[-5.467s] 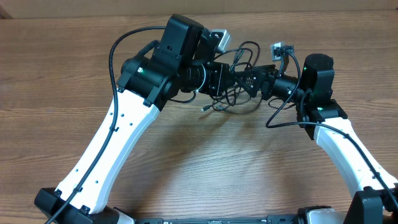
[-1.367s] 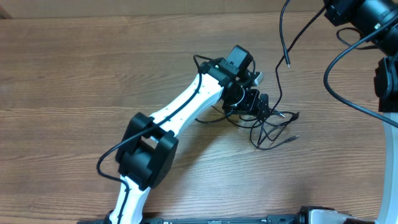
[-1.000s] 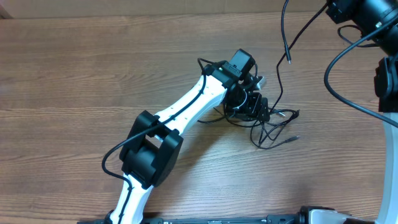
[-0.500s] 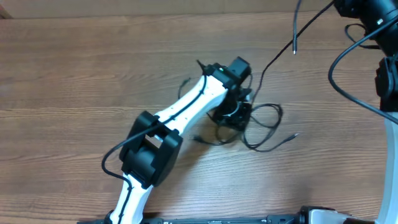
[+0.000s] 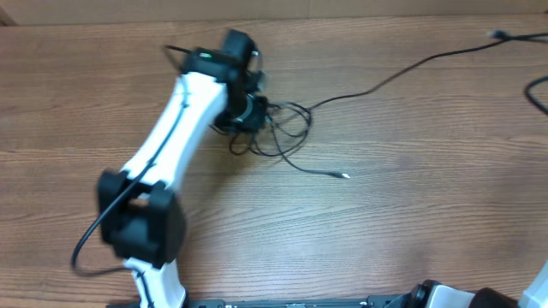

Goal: Untangle cables

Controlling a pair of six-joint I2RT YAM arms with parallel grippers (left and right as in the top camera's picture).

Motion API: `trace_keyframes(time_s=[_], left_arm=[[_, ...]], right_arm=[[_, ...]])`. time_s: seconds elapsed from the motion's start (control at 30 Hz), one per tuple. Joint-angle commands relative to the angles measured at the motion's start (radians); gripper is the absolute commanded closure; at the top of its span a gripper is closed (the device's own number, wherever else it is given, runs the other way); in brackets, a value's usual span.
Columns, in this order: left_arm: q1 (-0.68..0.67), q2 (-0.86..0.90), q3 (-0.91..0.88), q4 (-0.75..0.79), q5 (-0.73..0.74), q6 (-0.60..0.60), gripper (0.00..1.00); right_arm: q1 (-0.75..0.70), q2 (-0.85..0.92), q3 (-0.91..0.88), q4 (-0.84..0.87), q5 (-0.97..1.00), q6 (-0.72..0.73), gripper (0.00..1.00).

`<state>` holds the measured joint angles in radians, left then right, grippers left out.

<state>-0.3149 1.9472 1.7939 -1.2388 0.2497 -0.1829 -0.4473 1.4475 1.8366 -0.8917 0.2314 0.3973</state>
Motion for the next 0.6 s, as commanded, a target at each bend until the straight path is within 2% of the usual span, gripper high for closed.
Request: trace_keyframes(time_s=[0.0, 0.1, 0.23, 0.3, 0.47, 0.57], left_arm=[[0.079, -0.106, 0.010, -0.005, -0.021, 0.016, 0.96], [0.135, -0.139, 0.010, -0.005, 0.000, -0.016, 0.96], [0.165, -0.150, 0.010, 0.014, 0.169, -0.019, 0.96], [0.163, -0.150, 0.010, 0.027, 0.167, -0.019, 0.96], [0.164, -0.150, 0.010, 0.017, -0.055, -0.157, 0.96], [0.167, -0.150, 0.010, -0.037, -0.293, -0.327, 0.96]], right_arm=[[-0.089, 0.028, 0.023, -0.054, 0.146, 0.075, 0.96], [-0.156, 0.047, 0.023, -0.112, 0.169, 0.126, 0.96], [-0.192, 0.065, 0.022, -0.172, 0.153, 0.138, 0.96], [-0.192, 0.069, 0.021, -0.193, 0.158, 0.138, 0.96], [-0.192, 0.074, 0.017, -0.195, 0.290, 0.143, 0.96], [-0.195, 0.074, 0.017, -0.215, 0.407, 0.214, 0.96]])
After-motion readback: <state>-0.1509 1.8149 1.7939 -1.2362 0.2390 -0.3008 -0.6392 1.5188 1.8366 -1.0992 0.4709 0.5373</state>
